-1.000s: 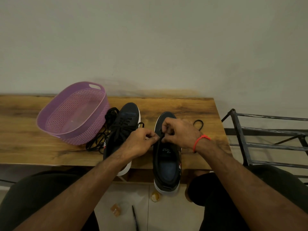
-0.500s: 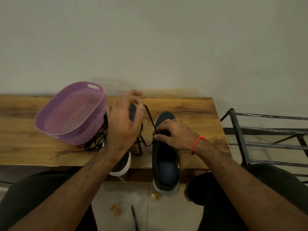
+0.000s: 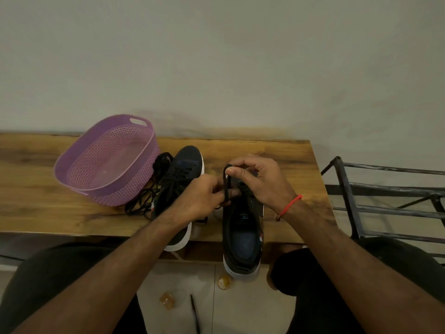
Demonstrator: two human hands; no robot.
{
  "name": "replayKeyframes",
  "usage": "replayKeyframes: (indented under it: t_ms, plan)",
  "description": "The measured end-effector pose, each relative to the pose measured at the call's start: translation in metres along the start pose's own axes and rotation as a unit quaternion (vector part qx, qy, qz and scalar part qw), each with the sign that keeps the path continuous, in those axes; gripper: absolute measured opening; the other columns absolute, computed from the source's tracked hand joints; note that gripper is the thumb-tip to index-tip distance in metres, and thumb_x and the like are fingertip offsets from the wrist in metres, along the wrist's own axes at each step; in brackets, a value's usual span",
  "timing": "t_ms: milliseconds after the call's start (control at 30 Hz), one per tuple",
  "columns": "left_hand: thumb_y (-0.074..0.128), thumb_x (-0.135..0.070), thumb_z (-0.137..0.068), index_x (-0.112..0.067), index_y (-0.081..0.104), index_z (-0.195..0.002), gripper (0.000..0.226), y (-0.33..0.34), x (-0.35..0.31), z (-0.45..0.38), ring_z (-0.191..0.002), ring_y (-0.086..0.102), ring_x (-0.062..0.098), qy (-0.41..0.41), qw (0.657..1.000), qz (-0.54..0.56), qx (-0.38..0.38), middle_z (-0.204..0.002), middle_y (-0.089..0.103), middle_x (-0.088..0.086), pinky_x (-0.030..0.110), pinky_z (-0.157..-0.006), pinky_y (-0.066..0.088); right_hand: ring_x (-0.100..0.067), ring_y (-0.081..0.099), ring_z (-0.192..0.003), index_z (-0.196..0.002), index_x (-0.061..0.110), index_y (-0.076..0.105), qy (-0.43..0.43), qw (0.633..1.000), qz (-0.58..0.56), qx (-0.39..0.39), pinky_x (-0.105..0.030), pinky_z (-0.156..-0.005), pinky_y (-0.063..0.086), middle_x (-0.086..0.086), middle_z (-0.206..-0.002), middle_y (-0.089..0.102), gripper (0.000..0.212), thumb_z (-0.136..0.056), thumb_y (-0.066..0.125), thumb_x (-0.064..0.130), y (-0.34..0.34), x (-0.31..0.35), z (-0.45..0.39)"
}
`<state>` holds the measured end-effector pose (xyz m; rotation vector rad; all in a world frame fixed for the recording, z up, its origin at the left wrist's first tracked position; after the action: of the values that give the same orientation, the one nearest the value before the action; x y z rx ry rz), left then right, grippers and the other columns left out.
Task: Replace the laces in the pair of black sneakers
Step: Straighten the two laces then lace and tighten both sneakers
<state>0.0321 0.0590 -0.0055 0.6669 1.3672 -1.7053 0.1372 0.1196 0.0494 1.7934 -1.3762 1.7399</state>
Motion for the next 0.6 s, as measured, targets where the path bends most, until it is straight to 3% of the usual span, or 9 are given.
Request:
replayKeyframes:
  t_ms: [100, 200, 367, 467, 533, 600]
  plan:
    - [0.068, -0.036, -0.095, -0.023, 0.077, -0.098, 0.016, -0.021, -0.005, 0.001, -0.073, 0.067, -0.002, 0.023, 0.997, -0.024, -0.071, -0.079, 0.073, -0.009, 0.024, -0.071, 0.052, -0.003, 0.064, -0.097, -0.113, 0.024, 0.071, 0.046, 0.999, 0.002, 0.028, -0.018, -0.08, 0.051, 0.011, -0.101, 0.07, 0.019, -0.094, 0.067, 0.029, 0.003, -0.013, 0.0]
    - [0.067, -0.038, -0.092, -0.023, 0.078, -0.106, 0.023, -0.045, -0.026, 0.009, -0.094, 0.07, 0.001, 0.108, 0.985, 0.003, -0.137, -0.098, 0.076, -0.009, 0.028, -0.086, 0.057, 0.0, 0.06, -0.103, -0.122, 0.024, 0.067, 0.082, 0.994, 0.043, 0.053, -0.016, -0.082, 0.047, 0.011, -0.11, 0.067, 0.028, -0.098, 0.058, 0.037, 0.003, -0.02, 0.0]
    - [0.066, -0.027, -0.097, -0.019, 0.076, -0.109, 0.018, -0.09, -0.05, 0.038, -0.101, 0.072, 0.017, 0.235, 0.912, 0.169, -0.292, -0.106, 0.076, -0.003, 0.034, -0.089, 0.058, -0.005, 0.059, -0.105, -0.119, 0.023, 0.068, 0.085, 0.981, 0.12, 0.123, -0.029, -0.088, 0.049, 0.008, -0.113, 0.067, 0.031, -0.098, 0.056, 0.042, 0.014, -0.023, 0.002]
    - [0.061, -0.013, -0.1, -0.013, 0.071, -0.113, 0.017, -0.103, -0.071, 0.055, -0.095, 0.07, 0.019, 0.312, 0.881, 0.146, -0.324, -0.106, 0.073, -0.003, 0.025, -0.082, 0.054, -0.011, 0.043, -0.117, -0.118, 0.033, 0.066, 0.082, 0.942, 0.251, 0.209, -0.047, -0.103, 0.038, 0.012, -0.122, 0.06, 0.028, -0.095, 0.058, 0.048, 0.03, -0.037, 0.011]
    - [0.059, -0.013, -0.101, -0.013, 0.07, -0.113, 0.017, -0.103, -0.076, 0.055, -0.092, 0.069, 0.013, 0.311, 0.888, 0.126, -0.314, -0.105, 0.072, -0.003, 0.02, -0.079, 0.052, -0.01, 0.039, -0.117, -0.108, 0.034, 0.067, 0.072, 0.933, 0.28, 0.212, -0.052, -0.104, 0.034, 0.017, -0.118, 0.057, 0.02, -0.094, 0.059, 0.046, 0.032, -0.039, 0.013]
    - [0.06, -0.023, -0.1, -0.017, 0.074, -0.11, 0.017, -0.096, -0.064, 0.04, -0.089, 0.069, 0.005, 0.239, 0.925, 0.122, -0.271, -0.098, 0.074, -0.009, 0.015, -0.074, 0.052, -0.01, 0.04, -0.112, -0.1, 0.03, 0.068, 0.052, 0.945, 0.267, 0.179, -0.052, -0.1, 0.039, 0.017, -0.111, 0.054, 0.016, -0.093, 0.062, 0.043, 0.028, -0.031, 0.009]
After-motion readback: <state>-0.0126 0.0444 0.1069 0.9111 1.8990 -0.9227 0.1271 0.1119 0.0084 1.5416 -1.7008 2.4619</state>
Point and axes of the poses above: each hand's wrist, its own z-axis away from the middle knuckle, its own y-axis out of the palm, x = y × z, the point moved 10 cm from there along -z, towards the middle knuckle
